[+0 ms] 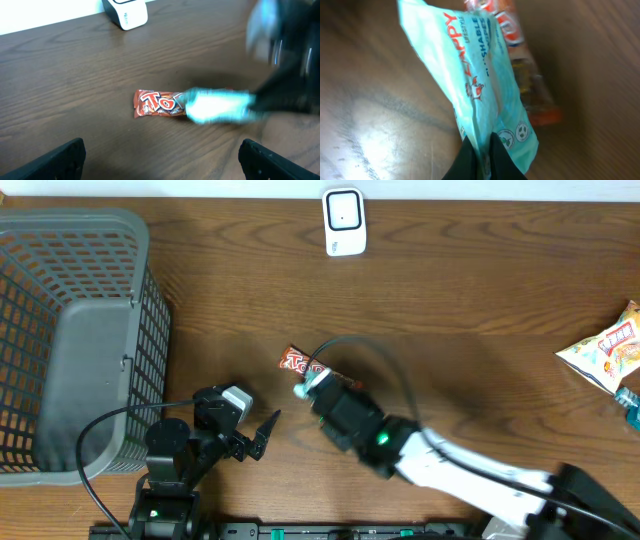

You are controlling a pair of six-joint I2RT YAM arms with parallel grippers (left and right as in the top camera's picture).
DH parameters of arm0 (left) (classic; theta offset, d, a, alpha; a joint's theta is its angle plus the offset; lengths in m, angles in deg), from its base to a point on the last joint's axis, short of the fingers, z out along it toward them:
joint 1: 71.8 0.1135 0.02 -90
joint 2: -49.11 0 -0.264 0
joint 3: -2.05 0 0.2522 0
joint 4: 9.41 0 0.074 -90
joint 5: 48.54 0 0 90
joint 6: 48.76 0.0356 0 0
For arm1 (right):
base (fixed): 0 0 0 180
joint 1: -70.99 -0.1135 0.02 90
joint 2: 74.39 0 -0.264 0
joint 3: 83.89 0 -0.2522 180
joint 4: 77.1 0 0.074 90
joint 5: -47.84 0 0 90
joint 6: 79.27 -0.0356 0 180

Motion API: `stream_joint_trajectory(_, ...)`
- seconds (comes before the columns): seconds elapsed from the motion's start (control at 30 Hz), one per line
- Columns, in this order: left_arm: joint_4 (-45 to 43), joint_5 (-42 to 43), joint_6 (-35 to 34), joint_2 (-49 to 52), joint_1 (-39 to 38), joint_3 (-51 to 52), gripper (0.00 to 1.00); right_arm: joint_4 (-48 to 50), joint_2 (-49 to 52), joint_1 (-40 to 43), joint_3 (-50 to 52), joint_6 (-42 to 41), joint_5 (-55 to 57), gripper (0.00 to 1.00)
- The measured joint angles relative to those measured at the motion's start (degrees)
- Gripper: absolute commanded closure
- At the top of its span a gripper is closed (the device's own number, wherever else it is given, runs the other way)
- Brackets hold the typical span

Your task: Scan the item barcode

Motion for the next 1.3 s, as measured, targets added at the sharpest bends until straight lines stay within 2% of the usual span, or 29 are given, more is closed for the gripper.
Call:
stream_joint_trajectory(0.2, 0.0, 0.0, 0.0, 0.0, 0.0, 0.0, 0.02, -5.6, -8.6, 15.6, -1.2, -3.8, -16.6, 0.99)
stream_joint_trajectory(0.4, 0.0, 0.0, 0.0, 0.0, 0.0, 0.0, 0.02, -7.4, -8.3, 29.2, -1.2, -5.4, -40.4, 0.99)
stream_joint_trajectory(0.5, 0.0, 0.0, 0.0, 0.0, 0.0, 0.0, 0.02, -7.1, -6.5, 32.2, -1.2, -6.7, -49.7, 0.99)
stream_joint_trajectory(0.63, 0.0, 0.0, 0.0, 0.0, 0.0, 0.0, 0.02, -6.7, -3.8, 32.5, -1.2, -8.2, -55.5, 0.99)
stream_joint_trajectory(0.77, 0.0, 0.0, 0.0, 0.0, 0.0, 0.0, 0.02, -6.6, -1.5, 32.5, -1.2, -8.8, -56.3, 0.99)
stream_joint_trajectory(1.0, 0.0, 0.0, 0.0, 0.0, 0.0, 0.0, 0.02, -4.7, 4.1, 32.5, -1.2, -10.0, -50.1, 0.99)
stream_joint_trajectory(1.3, 0.0, 0.0, 0.0, 0.0, 0.0, 0.0, 0.02, -2.3, 3.8, 32.5, -1.2, -9.3, -42.6, 0.99)
